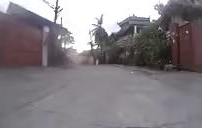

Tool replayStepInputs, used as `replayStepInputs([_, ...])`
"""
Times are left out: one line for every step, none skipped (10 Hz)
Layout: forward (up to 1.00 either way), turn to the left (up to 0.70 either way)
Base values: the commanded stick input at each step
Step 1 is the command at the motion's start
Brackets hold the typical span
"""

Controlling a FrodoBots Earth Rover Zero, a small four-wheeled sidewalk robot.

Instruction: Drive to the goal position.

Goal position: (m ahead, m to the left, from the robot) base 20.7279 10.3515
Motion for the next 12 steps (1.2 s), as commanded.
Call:
replayStepInputs([1.00, 0.00])
replayStepInputs([1.00, 0.00])
replayStepInputs([1.00, 0.00])
replayStepInputs([1.00, -0.19])
replayStepInputs([1.00, -0.40])
replayStepInputs([1.00, -0.40])
replayStepInputs([1.00, -0.40])
replayStepInputs([1.00, -0.40])
replayStepInputs([1.00, -0.40])
replayStepInputs([1.00, -0.40])
replayStepInputs([1.00, -0.40])
replayStepInputs([1.00, -0.34])
